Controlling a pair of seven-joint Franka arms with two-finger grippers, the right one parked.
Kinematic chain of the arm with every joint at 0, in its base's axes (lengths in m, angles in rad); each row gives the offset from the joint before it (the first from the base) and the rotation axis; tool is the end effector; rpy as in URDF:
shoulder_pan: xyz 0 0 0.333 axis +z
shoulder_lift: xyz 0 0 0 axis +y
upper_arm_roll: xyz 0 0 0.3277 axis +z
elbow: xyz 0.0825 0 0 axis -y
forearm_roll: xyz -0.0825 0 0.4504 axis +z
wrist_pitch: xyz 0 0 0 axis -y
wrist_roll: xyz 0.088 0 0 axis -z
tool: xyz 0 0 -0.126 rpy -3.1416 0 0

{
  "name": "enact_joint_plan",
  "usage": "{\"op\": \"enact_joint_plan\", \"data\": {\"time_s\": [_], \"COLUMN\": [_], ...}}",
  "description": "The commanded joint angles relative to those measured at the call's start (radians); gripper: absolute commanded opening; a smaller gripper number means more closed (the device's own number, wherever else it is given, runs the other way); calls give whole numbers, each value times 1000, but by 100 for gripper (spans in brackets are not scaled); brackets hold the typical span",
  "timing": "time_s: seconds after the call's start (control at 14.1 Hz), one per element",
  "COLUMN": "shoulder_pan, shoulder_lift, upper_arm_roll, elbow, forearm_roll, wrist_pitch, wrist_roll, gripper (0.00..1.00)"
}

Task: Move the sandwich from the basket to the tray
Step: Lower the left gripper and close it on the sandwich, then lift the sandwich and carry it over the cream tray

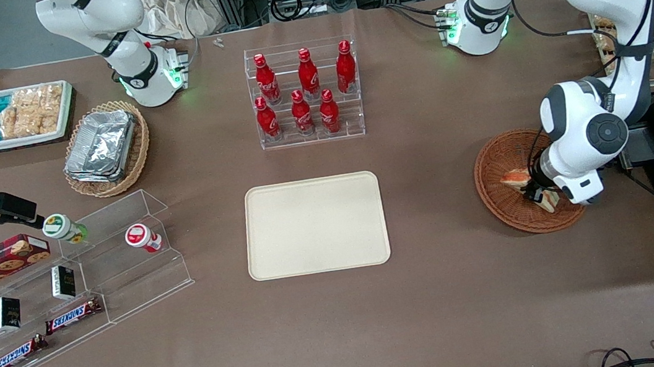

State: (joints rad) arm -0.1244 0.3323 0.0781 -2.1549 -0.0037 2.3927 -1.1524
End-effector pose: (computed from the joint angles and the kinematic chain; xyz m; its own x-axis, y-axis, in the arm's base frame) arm 0.5998 -0.0264 0.1756 0.4476 0.8941 -0.0167 0.8895 -0.4471 -0.0947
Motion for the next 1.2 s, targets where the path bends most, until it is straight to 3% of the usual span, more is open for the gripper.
{"op": "enact_joint_plan", "data": {"time_s": [0.0, 0.21, 0.35, 0.57, 0.85, 0.99, 1.13], "shoulder_pan": [-3, -4, -4, -3, -4, -23, -88], "shoulder_lift": [-19, -16, -16, -10, 115, 203, 276], "upper_arm_roll": [2, 2, -17, -99, -288, -391, -417], "elbow": [87, 316, 413, 554, 740, 808, 849], "forearm_roll": [-1, -2, -27, -39, -32, 16, 74], "wrist_pitch": [-145, -448, -553, -645, -696, -692, -685], "wrist_roll": [-16, 6, 60, 109, 108, 111, 117], "gripper": [0, 0, 0, 0, 0, 0, 0]}}
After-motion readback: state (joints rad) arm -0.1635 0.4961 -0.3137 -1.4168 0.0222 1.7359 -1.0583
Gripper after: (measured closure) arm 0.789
